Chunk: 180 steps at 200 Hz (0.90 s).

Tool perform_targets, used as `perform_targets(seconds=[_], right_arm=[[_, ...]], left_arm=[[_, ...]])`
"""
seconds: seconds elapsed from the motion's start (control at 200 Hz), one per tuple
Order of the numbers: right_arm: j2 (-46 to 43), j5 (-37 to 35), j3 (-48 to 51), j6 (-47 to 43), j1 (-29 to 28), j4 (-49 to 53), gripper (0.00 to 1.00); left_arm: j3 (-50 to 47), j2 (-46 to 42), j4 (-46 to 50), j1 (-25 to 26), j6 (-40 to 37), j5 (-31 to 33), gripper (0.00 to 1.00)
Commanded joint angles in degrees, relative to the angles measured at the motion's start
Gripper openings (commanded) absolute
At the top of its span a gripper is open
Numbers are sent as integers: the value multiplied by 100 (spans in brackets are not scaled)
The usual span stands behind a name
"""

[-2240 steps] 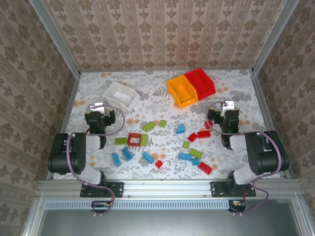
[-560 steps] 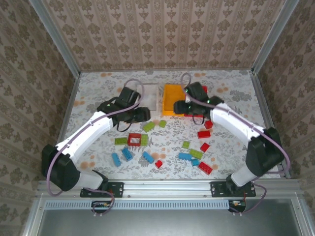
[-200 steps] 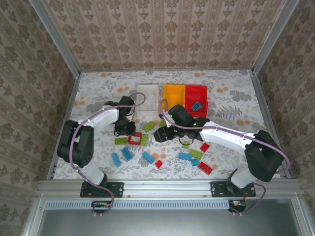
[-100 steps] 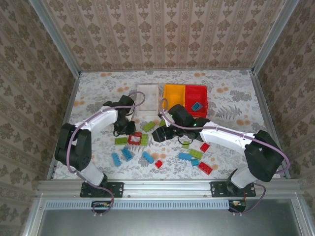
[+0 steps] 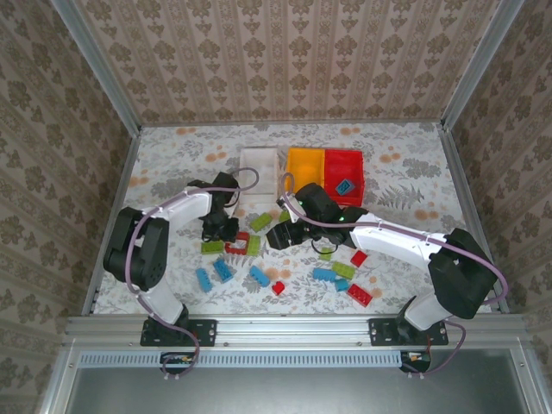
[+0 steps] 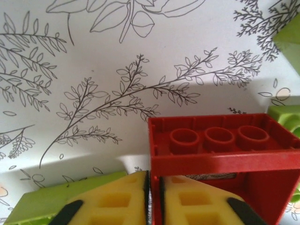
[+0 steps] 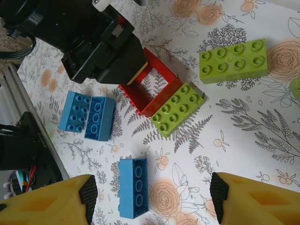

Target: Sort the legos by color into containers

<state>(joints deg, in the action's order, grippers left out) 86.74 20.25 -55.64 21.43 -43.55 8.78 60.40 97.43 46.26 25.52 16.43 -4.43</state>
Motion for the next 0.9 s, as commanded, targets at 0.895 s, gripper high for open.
perform_targets(seconds=[0.895], right_arm=[[-1177, -1205, 365, 874, 1037, -1756, 70]], left_arm=[[5146, 2503, 1223, 362, 591, 1352, 0]])
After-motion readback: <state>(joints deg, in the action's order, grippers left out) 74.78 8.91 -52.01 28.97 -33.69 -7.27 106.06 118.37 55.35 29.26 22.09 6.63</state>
